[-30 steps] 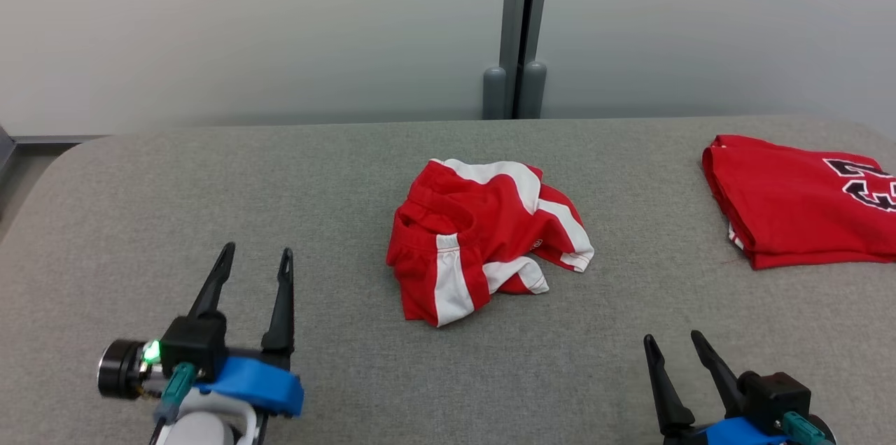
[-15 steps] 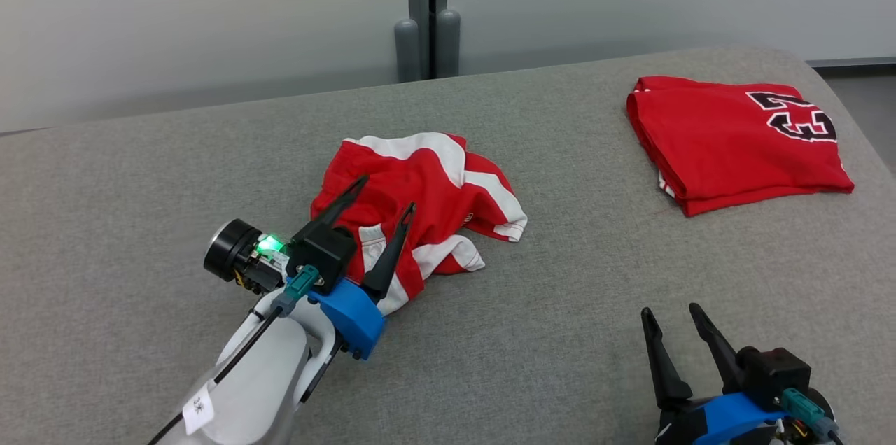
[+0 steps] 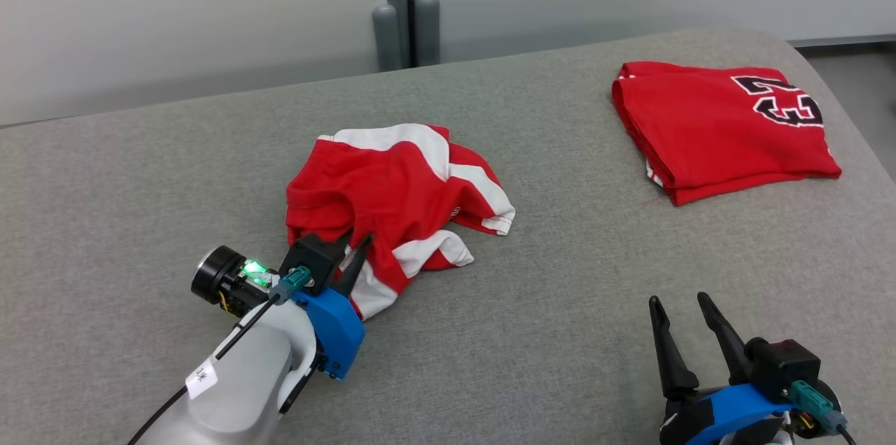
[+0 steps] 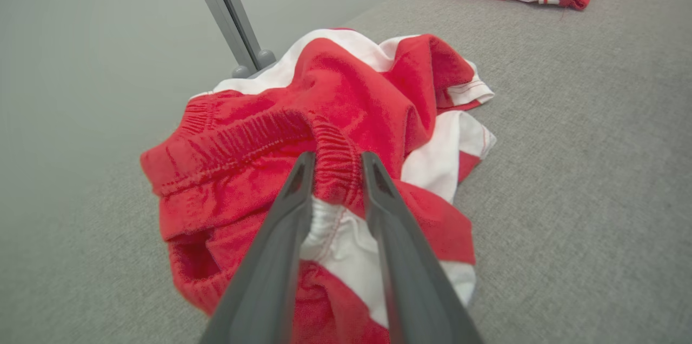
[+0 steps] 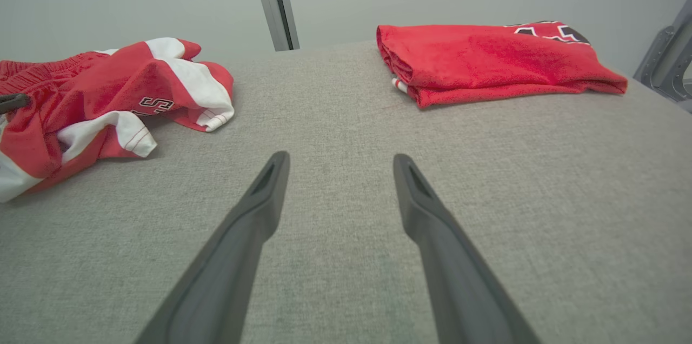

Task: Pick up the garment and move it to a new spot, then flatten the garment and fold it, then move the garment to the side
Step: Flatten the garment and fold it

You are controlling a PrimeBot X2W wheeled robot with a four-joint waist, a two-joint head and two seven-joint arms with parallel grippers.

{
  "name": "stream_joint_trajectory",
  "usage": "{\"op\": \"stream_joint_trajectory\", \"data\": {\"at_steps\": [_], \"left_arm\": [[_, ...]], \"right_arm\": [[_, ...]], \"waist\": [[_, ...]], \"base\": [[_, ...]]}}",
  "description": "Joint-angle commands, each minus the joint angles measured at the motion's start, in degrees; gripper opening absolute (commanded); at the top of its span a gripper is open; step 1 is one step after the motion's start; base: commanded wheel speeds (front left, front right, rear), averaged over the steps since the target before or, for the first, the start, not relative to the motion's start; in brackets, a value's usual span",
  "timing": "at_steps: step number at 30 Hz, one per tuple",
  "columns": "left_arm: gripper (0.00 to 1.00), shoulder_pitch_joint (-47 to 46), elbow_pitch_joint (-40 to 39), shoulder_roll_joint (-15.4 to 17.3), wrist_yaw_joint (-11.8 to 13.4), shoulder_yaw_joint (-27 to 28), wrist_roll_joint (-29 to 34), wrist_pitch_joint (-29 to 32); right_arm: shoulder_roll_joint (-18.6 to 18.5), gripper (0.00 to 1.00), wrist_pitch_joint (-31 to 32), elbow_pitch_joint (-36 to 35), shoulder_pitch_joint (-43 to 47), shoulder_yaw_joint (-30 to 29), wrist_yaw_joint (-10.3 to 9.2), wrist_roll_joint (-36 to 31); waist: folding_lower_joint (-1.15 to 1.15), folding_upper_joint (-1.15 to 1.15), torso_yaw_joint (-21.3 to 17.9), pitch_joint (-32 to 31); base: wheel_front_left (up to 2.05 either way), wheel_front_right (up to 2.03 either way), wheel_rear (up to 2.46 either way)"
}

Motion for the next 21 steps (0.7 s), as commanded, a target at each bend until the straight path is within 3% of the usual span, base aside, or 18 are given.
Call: {"op": "stream_joint_trajectory", "data": {"at_steps": [1,9,15,21], "left_arm": [[0.00,-1.2,0.8,0.0,0.0,-0.2,-0.5,-0.7],[0.00,1.6,-1.5,0.0,1.6,4.0,-3.8,-3.1],[0.00,8.0,-10.3,2.3,4.2,8.5,-5.0,-3.2],[0.00,19.9,-19.5,5.2,8.5,13.8,-7.1,-3.2]], "right_arm": [[-0.1,1.00,-0.2,-0.2,-0.2,0.2,0.01,0.1],[-0.1,1.00,-0.2,-0.3,1.0,-0.3,0.01,-0.1],[-0.1,1.00,-0.2,-0.3,1.7,-0.2,0.01,0.4],[-0.1,1.00,-0.2,-0.2,1.8,-0.4,0.01,0.1]], "waist": [[-0.01,-0.01,0.6,-0.3],[-0.01,-0.01,4.9,-2.8],[-0.01,-0.01,8.4,-3.3],[-0.01,-0.01,11.8,-3.4]], "base": [[0.00,0.00,0.00],[0.00,0.00,0.00],[0.00,0.00,0.00],[0.00,0.00,0.00]]}}
